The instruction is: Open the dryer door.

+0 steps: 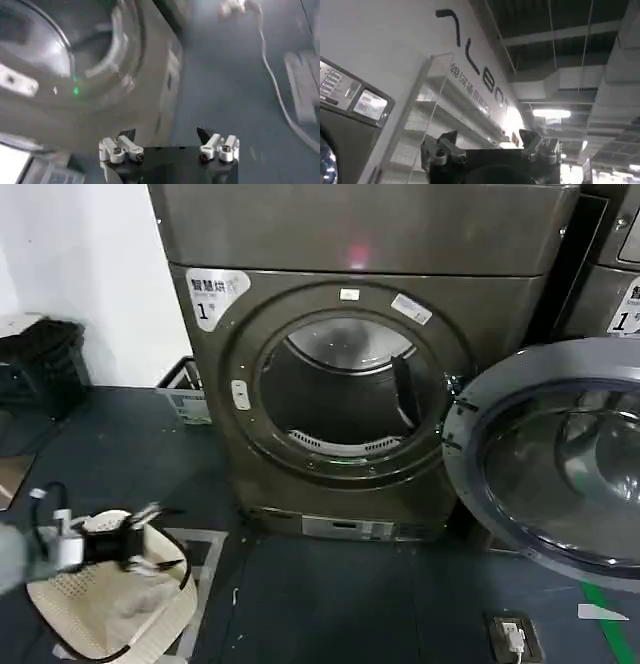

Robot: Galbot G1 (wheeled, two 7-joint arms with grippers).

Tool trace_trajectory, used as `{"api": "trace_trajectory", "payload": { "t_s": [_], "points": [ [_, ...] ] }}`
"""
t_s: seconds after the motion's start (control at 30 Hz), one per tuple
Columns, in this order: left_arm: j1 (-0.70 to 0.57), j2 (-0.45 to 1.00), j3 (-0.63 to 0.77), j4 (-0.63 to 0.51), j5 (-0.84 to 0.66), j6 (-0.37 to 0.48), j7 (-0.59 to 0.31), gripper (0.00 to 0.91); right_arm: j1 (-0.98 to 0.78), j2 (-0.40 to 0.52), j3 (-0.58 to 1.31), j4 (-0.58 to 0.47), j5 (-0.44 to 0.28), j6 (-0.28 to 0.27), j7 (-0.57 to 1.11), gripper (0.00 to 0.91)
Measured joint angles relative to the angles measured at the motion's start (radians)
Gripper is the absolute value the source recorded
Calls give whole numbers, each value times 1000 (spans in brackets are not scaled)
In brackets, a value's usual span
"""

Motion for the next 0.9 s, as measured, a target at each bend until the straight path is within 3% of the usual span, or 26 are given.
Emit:
{"api": "trace_trajectory", "payload": {
  "t_s": [0.2,0.43,0.9],
  "points": [
    [90,95,-63,99,70,-33,67,907,19,-7,-20,-12,0,1,-1,907],
    [103,110,-91,184,219,-38,155,907,32,-11,-42,-13,-3,1,-4,907],
    [87,113,-88,208,240,-70,161,907,21,-9,-30,-5,-1,-5,-24,907]
  ]
}}
